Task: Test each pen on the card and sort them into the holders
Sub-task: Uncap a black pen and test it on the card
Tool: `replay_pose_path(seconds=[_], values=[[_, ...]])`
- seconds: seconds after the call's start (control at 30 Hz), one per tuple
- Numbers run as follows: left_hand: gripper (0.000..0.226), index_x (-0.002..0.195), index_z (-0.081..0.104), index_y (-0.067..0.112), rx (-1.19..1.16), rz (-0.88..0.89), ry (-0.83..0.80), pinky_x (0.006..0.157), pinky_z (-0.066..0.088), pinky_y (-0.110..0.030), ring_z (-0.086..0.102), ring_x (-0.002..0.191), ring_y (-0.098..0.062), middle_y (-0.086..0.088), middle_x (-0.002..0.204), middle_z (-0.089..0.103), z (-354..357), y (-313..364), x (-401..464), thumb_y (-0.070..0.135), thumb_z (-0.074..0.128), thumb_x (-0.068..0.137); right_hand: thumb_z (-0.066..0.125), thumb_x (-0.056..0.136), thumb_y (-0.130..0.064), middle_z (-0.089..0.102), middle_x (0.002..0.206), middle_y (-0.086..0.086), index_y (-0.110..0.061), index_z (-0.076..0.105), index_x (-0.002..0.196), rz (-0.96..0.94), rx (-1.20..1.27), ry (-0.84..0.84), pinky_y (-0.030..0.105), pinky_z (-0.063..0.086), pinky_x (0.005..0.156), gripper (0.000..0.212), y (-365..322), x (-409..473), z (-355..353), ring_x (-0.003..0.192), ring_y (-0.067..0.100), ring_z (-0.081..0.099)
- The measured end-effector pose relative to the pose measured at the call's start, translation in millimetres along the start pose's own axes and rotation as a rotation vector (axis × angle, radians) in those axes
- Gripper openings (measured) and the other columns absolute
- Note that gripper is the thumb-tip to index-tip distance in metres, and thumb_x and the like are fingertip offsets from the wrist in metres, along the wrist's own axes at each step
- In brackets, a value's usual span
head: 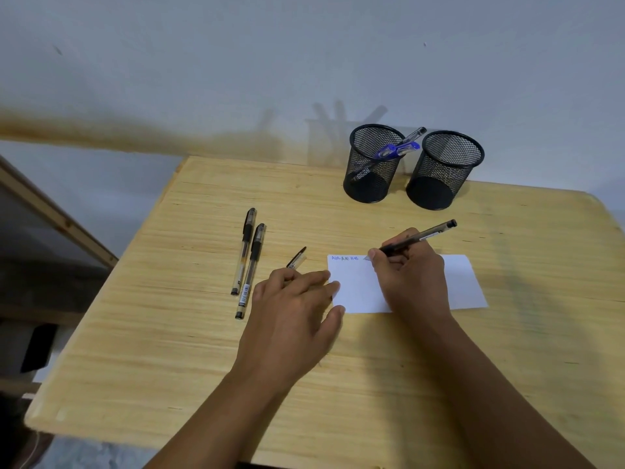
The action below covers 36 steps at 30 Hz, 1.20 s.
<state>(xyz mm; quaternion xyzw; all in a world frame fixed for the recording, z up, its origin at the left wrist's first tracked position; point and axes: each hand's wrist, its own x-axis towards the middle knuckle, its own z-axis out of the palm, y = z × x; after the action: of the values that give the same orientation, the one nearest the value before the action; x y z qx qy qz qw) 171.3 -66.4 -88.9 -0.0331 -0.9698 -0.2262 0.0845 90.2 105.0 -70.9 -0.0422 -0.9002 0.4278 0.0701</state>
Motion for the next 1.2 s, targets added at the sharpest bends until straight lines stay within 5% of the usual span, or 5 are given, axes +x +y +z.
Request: replay_pose_path(seconds=[0.4,0.7,0.87,1.03,1.2], values=[[0.034,0.114,0.069,0.039,0.03,-0.001,0.038,0.089,0.033,-0.033,0.044,0.12,-0.014,0.024,0.126,0.061,3.9,0.2,-0.6,0.051,0.056,0.084,0.072,0.087,-0.017,0.076,0.078,0.002,-0.022,0.066,0.078,0.129,0.368,-0.02,0.038,0.061,0.081,0.012,1.3,0.7,-18.8,0.078,0.019,0.074],[0.039,0.125,0.059,0.045,0.031,0.018,0.014,0.089,0.035,-0.03,0.041,0.12,-0.009,0.029,0.126,0.058,-2.4,3.7,0.7,0.052,0.052,0.087,0.071,0.086,-0.005,0.076,0.078,0.009,-0.004,0.068,0.092,0.163,0.632,-0.035,0.027,0.062,0.074,0.007,-7.1,-16.6,-49.4,0.079,0.024,0.075],[0.034,0.117,0.065,0.037,-0.137,0.008,0.191,0.084,0.042,-0.026,0.054,0.1,-0.007,0.02,0.111,0.063,-11.9,5.3,2.2,0.041,0.061,0.084,0.071,0.086,-0.005,0.076,0.077,0.007,-0.002,0.067,0.095,0.18,0.682,-0.04,0.024,0.061,0.072,0.011,-7.4,-27.9,-60.8,0.081,0.025,0.075],[0.021,0.1,0.069,0.034,0.156,-0.18,0.168,0.082,0.04,-0.036,0.053,0.101,-0.022,0.012,0.107,0.064,-30.0,-9.1,24.8,0.037,0.052,0.088,0.07,0.087,-0.005,0.077,0.078,0.009,0.001,0.066,0.095,0.168,0.722,-0.05,0.022,0.06,0.071,0.011,-7.0,-40.1,-68.6,0.08,0.026,0.075],[0.029,0.1,0.07,0.035,0.297,-0.266,0.061,0.088,0.028,-0.037,0.045,0.107,-0.018,0.014,0.113,0.061,-32.5,-10.5,35.8,0.04,0.043,0.091,0.071,0.086,-0.006,0.077,0.078,0.007,-0.003,0.067,0.092,0.156,0.715,-0.058,0.033,0.06,0.078,0.008,-4.6,-52.9,-72.7,0.079,0.023,0.075]])
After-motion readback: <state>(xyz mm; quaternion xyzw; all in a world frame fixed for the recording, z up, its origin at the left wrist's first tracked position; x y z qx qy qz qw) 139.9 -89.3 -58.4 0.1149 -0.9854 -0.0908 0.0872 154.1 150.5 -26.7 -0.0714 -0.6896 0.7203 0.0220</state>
